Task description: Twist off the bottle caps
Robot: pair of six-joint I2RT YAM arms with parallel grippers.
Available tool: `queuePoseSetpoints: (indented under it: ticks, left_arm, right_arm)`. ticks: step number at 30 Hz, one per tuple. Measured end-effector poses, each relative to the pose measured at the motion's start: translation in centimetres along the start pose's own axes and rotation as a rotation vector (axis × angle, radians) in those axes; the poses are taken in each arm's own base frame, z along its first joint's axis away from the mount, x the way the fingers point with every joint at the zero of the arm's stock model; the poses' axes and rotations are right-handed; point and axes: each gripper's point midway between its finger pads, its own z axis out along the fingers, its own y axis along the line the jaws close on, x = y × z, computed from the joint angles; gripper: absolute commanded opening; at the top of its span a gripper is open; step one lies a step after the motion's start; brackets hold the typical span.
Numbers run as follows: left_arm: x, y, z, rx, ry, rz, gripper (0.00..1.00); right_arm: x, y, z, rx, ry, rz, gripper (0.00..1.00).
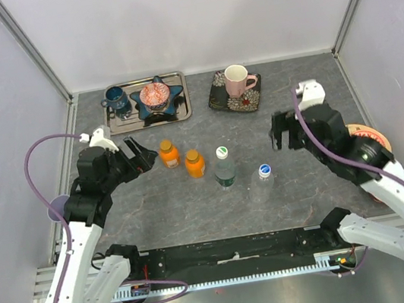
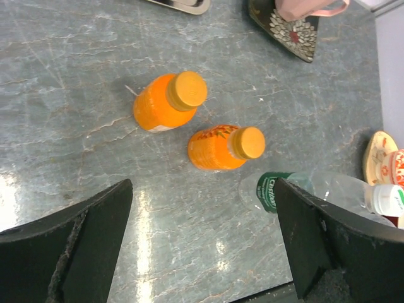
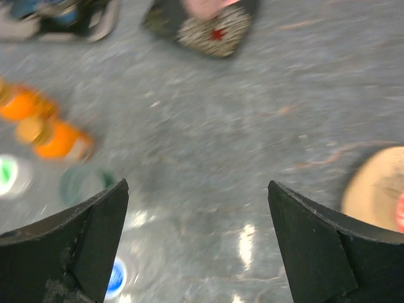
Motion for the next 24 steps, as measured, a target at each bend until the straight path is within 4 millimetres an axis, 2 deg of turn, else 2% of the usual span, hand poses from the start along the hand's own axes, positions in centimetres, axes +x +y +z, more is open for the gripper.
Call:
queuePoseSetpoints:
  ticks: [5,8,10,12,15,17,19,21,24]
  left_arm:
    - [-0.5,1.2,-0.1,-0.075,-0.018,0.0,1.0]
    - [-1.4,1.6,-0.2,-0.112,-0.045,-0.003,1.0]
    - [-1.6,1.5,-0.2,-0.116,-0.05,-0.004,1.0]
    - [-1.6,1.4,-0.2,-0.112,-0.049,-0.004,0.99]
    - [-1.6,1.4,-0.2,-0.109,-0.045,-0.004,1.0]
    - [-1.5,1.3,-0.2,-0.106,-0.043,-0.004,1.0]
    - [-1.5,1.3,-0.1,-0.105,-0.038,-0.005,0.99]
    - [-1.2,1.2,0.1,-0.095,-0.023,-0.005,0.99]
    - [-1.0,1.0,0.3,-0.087,-0.008,-0.007,0.98]
  right_arm:
    - [-5.5,-3.6,1.8,0.355,-0.097,0.041,0.98]
    - [-6.6,-4.4,2.3,0.45,-0.133,0.059,0.98]
    - [-7.2,-4.3,2.2,0.441,-0.165,0.069,0.98]
    - [-7.6,-3.4,1.7,0.345,-0.235,0.103,0.98]
    - [-7.3,-1.6,-0.3,0.159,-0.275,0.113,0.98]
    - [-9.1,0.4,-1.5,0.053,-0.285,0.112,0.98]
    - [-10.2,2.8,-1.1,-0.044,-0.268,0.098,0.98]
    - [-8.8,4.7,-0.3,-0.117,-0.207,0.071,0.98]
    - [-4.5,5.9,0.9,-0.169,-0.067,0.021,0.98]
